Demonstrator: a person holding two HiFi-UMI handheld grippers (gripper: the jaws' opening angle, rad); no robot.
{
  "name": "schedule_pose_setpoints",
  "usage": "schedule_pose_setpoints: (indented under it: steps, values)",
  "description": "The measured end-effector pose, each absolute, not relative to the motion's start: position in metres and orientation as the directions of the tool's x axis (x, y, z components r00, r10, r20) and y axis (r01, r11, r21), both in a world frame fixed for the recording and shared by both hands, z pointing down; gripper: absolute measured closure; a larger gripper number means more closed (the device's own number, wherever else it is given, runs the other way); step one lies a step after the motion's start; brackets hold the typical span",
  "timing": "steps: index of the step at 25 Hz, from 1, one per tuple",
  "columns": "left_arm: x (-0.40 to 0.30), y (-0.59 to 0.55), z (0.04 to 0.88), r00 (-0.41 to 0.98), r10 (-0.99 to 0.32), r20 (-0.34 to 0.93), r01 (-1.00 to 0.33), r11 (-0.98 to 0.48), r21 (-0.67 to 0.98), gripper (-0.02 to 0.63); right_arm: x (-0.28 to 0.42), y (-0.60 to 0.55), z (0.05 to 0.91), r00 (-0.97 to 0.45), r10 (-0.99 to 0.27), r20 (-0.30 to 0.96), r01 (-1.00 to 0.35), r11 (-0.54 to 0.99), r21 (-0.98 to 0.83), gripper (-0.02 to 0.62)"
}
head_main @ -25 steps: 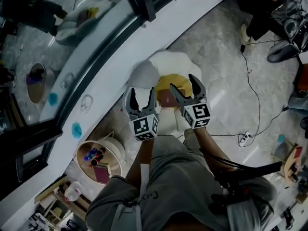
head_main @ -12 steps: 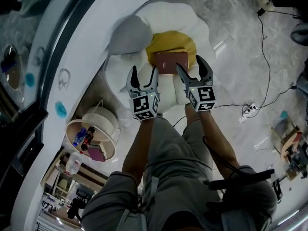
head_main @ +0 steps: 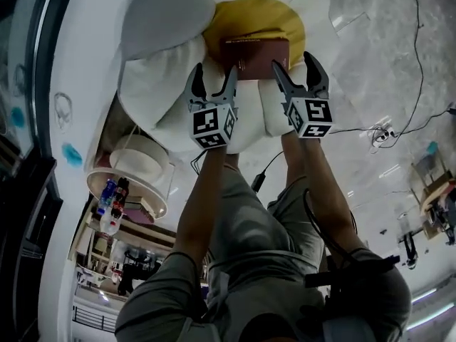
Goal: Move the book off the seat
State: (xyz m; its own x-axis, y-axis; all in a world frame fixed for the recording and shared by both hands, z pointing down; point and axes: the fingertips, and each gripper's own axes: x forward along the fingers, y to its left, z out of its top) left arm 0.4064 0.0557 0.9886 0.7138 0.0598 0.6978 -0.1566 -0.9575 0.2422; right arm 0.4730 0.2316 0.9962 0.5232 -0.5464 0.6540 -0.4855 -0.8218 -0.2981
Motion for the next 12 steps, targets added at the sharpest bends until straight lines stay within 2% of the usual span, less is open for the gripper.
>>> schedule_pose_setpoints:
  steps: [12]
  values:
    - [0.380, 0.082, 1.144, 0.591, 0.112, 0.799, -0.219, -0.931, 0.292, 0.267, 0.453, 0.243, 1.141, 0.393, -0.526, 0.754, -0.481, -0.817, -0.319, 0.229]
